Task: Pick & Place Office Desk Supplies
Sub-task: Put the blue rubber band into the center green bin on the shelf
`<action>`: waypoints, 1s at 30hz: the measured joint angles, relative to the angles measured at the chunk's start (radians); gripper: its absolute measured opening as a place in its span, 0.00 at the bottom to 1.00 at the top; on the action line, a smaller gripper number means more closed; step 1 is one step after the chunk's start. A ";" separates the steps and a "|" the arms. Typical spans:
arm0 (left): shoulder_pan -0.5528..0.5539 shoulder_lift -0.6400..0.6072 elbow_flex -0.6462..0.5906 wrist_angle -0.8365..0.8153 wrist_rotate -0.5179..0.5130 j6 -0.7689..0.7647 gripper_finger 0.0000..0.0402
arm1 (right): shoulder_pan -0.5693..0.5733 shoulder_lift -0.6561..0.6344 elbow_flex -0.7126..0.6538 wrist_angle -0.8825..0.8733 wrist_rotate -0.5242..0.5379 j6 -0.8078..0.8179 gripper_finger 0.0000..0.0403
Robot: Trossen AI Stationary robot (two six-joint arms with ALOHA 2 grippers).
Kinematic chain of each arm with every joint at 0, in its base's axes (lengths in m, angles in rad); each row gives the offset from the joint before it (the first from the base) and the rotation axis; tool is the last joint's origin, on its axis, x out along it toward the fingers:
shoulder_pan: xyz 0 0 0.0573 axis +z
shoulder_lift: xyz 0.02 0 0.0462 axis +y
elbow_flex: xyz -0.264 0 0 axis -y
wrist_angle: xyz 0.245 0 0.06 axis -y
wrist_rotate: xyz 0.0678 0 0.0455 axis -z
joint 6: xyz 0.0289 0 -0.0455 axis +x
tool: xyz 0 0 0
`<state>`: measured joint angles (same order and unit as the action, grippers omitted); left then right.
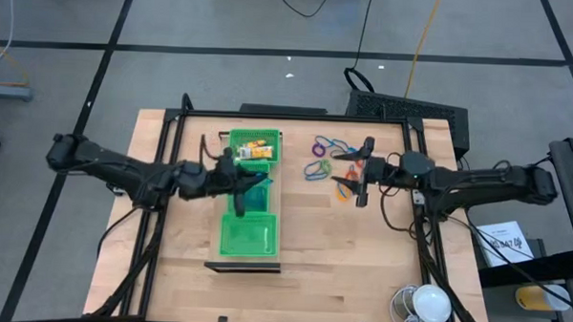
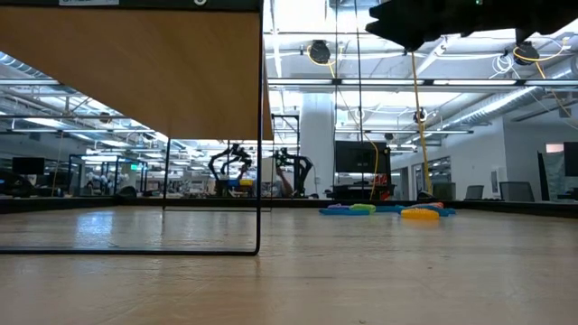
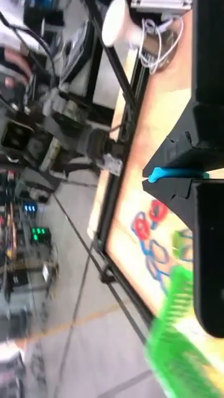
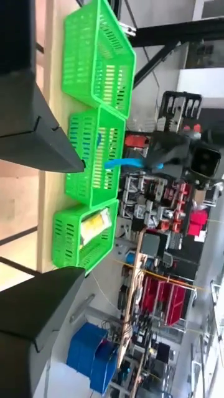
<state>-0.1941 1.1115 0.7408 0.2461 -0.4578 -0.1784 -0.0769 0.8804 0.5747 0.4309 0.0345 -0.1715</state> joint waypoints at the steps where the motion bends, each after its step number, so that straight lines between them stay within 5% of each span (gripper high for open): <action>1: -0.019 -0.008 -0.022 0.015 -0.037 -0.018 0.00 | -0.003 -0.010 0.000 -0.016 0.005 0.000 0.63; 9: -0.134 -0.068 -0.088 0.015 -0.271 -0.062 0.00 | -0.007 -0.029 0.000 -0.050 0.018 0.029 0.60; 30: -0.113 -0.067 -0.090 -0.068 -0.276 -0.161 0.05 | -0.007 -0.028 0.000 -0.054 0.018 0.024 0.60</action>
<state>-0.3073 1.0447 0.6506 0.1780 -0.7334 -0.3389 -0.0837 0.8528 0.5747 0.3765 0.0520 -0.1477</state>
